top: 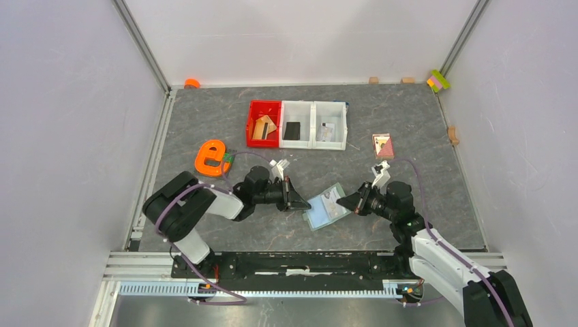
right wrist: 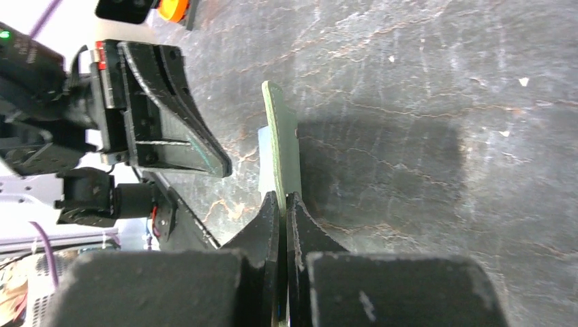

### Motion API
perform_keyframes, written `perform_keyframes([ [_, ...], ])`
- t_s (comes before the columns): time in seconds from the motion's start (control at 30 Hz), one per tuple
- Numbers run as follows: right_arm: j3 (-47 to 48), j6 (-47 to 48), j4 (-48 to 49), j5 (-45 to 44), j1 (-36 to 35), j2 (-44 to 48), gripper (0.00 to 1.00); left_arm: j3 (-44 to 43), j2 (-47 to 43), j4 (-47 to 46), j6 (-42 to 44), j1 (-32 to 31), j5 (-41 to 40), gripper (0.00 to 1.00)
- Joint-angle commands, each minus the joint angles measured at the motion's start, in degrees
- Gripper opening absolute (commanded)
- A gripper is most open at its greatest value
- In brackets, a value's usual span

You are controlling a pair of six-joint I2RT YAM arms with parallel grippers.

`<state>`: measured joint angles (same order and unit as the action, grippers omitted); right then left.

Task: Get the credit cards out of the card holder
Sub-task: Remove the credit card from the card holder.

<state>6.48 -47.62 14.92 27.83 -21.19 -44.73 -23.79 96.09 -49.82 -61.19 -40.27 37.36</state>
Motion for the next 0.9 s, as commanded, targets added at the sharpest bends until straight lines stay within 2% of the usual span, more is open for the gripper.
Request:
perform_keyframes([
  [0.0, -0.3, 3.9, -0.8, -3.9, 0.2, 0.1, 0.0, -5.9, -6.3, 26.4, 12.8, -2.9, -10.5, 0.07],
  [0.13, 0.3, 6.7, -3.2, -4.1, 0.1, -1.0, 0.0, -9.4, -8.0, 36.0, 15.1, -5.3, -14.9, 0.16],
  [0.3, 0.0, 9.7, -6.0, -4.2, -0.2, -1.4, 0.0, -13.6, -4.0, 40.9, 16.7, -7.4, -16.4, 0.21],
  [0.43, 1.4, 13.4, -11.1, -5.8, -1.1, -0.8, 0.0, -18.5, -0.6, 48.9, 19.2, -9.2, -20.2, 0.32],
  [0.57, 2.8, 16.1, -14.4, -6.2, -2.0, -1.5, 0.04, -20.4, 1.2, 49.5, 19.4, -10.0, -21.1, 0.41],
  [0.67, 3.0, 16.5, -14.4, -4.2, -2.3, -3.1, 0.06, -21.5, 2.3, 52.0, 19.8, -10.0, -22.0, 0.42],
  [0.87, 3.2, 16.3, -13.3, -0.9, -2.9, -5.4, 0.0, -22.7, 4.2, 54.5, 21.1, -10.0, -23.9, 0.36],
])
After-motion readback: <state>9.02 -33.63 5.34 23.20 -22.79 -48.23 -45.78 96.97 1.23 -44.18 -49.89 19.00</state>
